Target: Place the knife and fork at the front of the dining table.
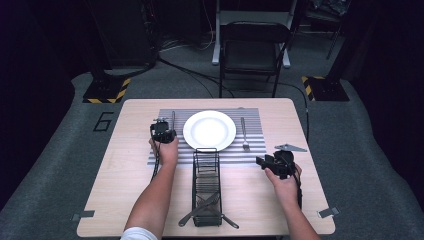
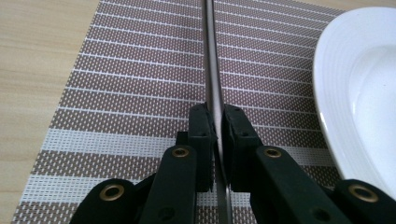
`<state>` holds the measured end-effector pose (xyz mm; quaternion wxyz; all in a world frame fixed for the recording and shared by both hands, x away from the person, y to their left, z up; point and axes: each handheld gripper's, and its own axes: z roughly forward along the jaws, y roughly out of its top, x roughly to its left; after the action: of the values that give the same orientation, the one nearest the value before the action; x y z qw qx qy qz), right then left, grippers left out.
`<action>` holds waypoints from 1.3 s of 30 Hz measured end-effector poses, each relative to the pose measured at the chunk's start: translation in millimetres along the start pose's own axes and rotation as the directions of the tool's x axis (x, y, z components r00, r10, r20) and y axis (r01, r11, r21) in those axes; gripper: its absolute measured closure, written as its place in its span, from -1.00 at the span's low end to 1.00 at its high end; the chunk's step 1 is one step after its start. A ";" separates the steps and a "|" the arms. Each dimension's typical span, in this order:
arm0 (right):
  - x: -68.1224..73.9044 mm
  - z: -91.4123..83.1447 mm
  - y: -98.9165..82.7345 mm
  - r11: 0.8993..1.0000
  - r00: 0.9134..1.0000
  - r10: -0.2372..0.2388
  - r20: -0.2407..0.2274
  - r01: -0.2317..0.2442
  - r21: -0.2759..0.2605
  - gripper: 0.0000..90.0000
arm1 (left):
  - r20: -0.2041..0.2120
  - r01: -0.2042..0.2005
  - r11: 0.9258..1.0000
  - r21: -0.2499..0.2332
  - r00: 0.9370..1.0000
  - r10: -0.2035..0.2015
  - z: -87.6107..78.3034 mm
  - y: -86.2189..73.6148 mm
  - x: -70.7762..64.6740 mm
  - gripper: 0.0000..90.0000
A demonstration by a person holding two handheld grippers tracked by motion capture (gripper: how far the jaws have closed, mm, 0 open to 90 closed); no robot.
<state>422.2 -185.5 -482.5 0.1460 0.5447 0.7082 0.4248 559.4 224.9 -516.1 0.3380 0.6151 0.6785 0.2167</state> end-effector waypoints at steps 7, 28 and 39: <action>0.7 -1.2 0.4 1.000 1.000 0.001 -0.003 -0.001 -0.006 0.22 | -0.001 0.011 1.000 -0.005 1.000 -0.011 2.4 0.4 -0.7 0.84; 1.2 -0.3 0.6 1.000 1.000 -0.005 -0.008 0.005 -0.003 0.22 | 0.008 -0.017 1.000 0.016 1.000 0.017 5.6 4.7 -3.8 0.81; 0.9 0.3 0.6 1.000 1.000 -0.005 -0.007 0.005 -0.002 0.22 | 0.003 -0.025 1.000 0.013 1.000 0.025 5.5 5.3 -1.4 0.78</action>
<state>422.5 -184.5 -482.1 0.1450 0.5412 0.7095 0.4273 567.1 223.7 -515.8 0.3321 0.6261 0.6717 0.2158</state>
